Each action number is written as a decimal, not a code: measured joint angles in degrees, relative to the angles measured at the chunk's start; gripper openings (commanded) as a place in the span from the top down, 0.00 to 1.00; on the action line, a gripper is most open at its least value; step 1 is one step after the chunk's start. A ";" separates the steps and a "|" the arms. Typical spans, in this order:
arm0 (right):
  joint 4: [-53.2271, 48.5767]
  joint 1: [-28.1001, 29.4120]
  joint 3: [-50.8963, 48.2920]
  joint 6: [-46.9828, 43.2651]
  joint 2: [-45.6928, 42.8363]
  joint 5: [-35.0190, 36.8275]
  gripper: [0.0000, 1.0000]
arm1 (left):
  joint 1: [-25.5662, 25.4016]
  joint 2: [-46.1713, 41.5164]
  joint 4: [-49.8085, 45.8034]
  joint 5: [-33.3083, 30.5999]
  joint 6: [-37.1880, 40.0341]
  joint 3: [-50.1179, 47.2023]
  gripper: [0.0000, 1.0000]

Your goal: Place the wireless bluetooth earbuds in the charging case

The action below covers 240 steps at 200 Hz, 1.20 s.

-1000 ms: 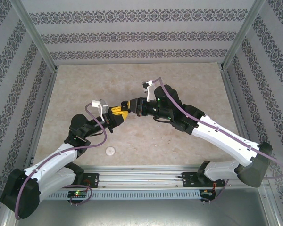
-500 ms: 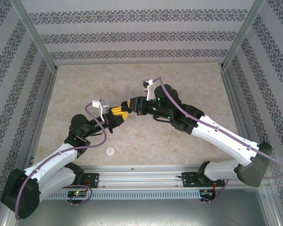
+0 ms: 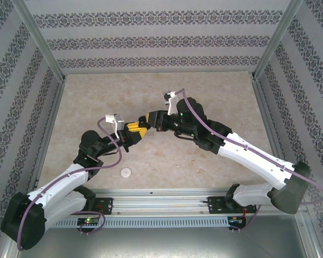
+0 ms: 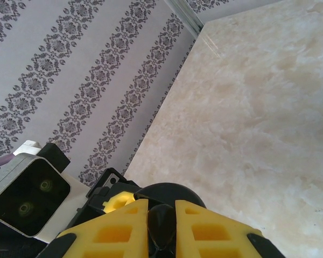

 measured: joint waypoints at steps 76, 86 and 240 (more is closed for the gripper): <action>1.51 0.15 -1.99 1.40 -1.53 0.00 0.84 | 0.00 0.02 -0.11 -0.11 0.00 0.00 1.00; 1.31 0.44 -2.49 1.40 -1.79 0.00 0.84 | 0.00 0.00 0.02 -0.24 0.00 0.02 1.00; -0.48 0.79 -2.32 0.74 -1.20 -0.68 0.68 | 0.00 0.02 -0.68 -0.44 -0.15 0.02 1.00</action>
